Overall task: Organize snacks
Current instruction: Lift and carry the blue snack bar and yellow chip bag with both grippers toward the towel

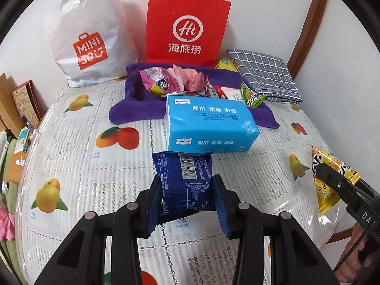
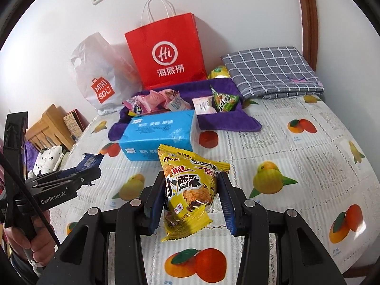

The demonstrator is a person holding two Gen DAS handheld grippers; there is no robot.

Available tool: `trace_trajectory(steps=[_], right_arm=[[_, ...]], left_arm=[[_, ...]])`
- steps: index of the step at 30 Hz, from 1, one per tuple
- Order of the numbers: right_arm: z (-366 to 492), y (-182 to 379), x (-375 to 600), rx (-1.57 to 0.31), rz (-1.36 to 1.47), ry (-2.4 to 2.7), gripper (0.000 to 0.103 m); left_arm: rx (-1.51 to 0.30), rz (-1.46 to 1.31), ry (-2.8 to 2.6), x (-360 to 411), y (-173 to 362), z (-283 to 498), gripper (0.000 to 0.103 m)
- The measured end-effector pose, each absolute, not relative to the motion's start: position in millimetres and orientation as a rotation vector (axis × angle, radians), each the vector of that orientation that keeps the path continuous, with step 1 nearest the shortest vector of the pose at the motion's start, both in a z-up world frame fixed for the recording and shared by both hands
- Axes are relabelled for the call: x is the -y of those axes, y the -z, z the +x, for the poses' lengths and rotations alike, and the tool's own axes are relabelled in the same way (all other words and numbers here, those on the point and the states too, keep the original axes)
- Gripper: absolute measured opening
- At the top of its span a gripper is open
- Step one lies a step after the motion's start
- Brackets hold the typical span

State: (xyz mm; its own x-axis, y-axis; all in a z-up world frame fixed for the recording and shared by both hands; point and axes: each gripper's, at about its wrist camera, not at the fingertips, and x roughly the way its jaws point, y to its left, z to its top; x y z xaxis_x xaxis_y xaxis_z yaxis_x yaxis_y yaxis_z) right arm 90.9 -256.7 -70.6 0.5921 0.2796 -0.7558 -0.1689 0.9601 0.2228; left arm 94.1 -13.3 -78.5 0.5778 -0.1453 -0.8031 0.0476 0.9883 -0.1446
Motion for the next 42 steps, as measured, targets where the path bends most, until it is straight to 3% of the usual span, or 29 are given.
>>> trace_trajectory(steps=[42], right_arm=[[101, 36, 225, -0.832, 0.107, -0.315, 0.043]], left_arm=[[-0.869, -0.119, 0.126, -5, 35, 92, 0.039]])
